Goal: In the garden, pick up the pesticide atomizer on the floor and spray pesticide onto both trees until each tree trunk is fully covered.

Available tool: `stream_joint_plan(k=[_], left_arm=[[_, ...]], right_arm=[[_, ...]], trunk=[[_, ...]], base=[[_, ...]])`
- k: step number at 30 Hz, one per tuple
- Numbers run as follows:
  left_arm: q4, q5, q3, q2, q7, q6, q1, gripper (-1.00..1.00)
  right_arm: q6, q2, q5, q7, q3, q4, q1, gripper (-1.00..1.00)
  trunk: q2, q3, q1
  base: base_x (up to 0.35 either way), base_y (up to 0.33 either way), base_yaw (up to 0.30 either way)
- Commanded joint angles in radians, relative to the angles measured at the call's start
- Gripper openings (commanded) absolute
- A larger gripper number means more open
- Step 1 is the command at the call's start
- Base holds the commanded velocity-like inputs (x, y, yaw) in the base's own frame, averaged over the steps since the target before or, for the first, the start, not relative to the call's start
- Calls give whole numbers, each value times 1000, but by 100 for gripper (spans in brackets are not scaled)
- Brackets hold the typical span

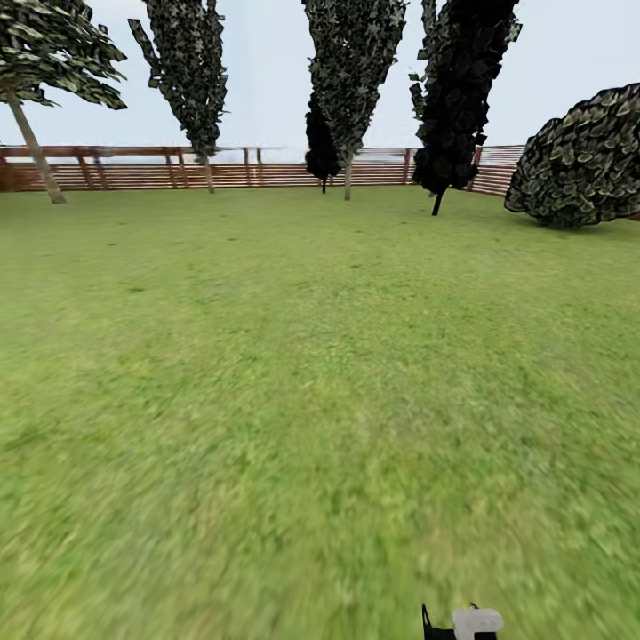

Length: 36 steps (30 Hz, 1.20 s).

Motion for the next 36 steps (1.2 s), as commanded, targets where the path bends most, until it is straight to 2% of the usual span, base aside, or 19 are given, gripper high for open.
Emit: stream_joint_plan(k=[1,36], left_arm=[[1,-10,7,0,3,-4,-1,-100],[3,-11,4,-2,-8,-5,-1,-100]], right_arm=[[-1,-1,4,-10,8,0,0,100],[0,-4,12,-4,11,3,0,100]], trunk=[[0,-1,0],[0,-5,0]], base=[[0,0,289],[0,0,289]])
